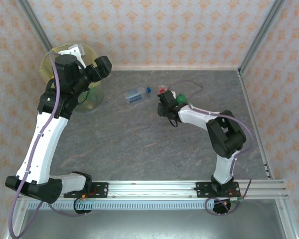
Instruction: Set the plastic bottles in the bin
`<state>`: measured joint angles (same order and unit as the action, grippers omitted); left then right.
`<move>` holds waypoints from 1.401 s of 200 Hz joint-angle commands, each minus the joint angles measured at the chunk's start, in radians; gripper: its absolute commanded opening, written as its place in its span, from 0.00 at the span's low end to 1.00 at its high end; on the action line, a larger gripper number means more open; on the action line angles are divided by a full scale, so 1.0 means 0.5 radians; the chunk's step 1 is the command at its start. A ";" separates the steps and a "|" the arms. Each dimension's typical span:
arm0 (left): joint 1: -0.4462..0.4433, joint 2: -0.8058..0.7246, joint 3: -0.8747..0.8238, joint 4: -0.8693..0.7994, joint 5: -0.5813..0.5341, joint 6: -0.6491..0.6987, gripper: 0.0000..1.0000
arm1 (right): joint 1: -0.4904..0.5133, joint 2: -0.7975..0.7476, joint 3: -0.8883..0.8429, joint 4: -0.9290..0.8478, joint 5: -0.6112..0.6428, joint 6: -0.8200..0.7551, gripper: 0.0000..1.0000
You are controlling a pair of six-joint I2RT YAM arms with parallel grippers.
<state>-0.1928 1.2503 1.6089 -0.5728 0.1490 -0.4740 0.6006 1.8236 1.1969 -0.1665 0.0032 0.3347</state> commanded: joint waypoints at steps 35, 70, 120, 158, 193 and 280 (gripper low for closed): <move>-0.009 0.110 -0.007 0.019 0.145 -0.120 0.90 | 0.316 -0.489 -0.050 0.182 0.177 -0.291 0.30; -0.008 0.111 -0.097 0.147 0.317 -0.185 0.89 | 0.425 -0.641 0.010 0.235 0.107 -0.328 0.30; -0.016 0.076 -0.345 0.437 0.619 -0.364 0.84 | 0.525 -0.719 0.135 0.226 0.006 -0.346 0.30; -0.115 0.064 -0.509 0.657 0.733 -0.430 0.82 | 0.541 -0.758 0.178 0.230 -0.080 -0.305 0.30; -0.227 0.090 -0.594 0.804 0.786 -0.475 0.81 | 0.548 -0.801 0.176 0.247 -0.141 -0.282 0.30; -0.356 0.144 -0.614 0.903 0.774 -0.506 0.60 | 0.554 -0.880 0.106 0.247 -0.141 -0.251 0.30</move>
<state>-0.3603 1.3216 1.3022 -0.1837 0.5213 -0.7174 0.8703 1.4181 1.2461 -0.0666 -0.0689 0.1986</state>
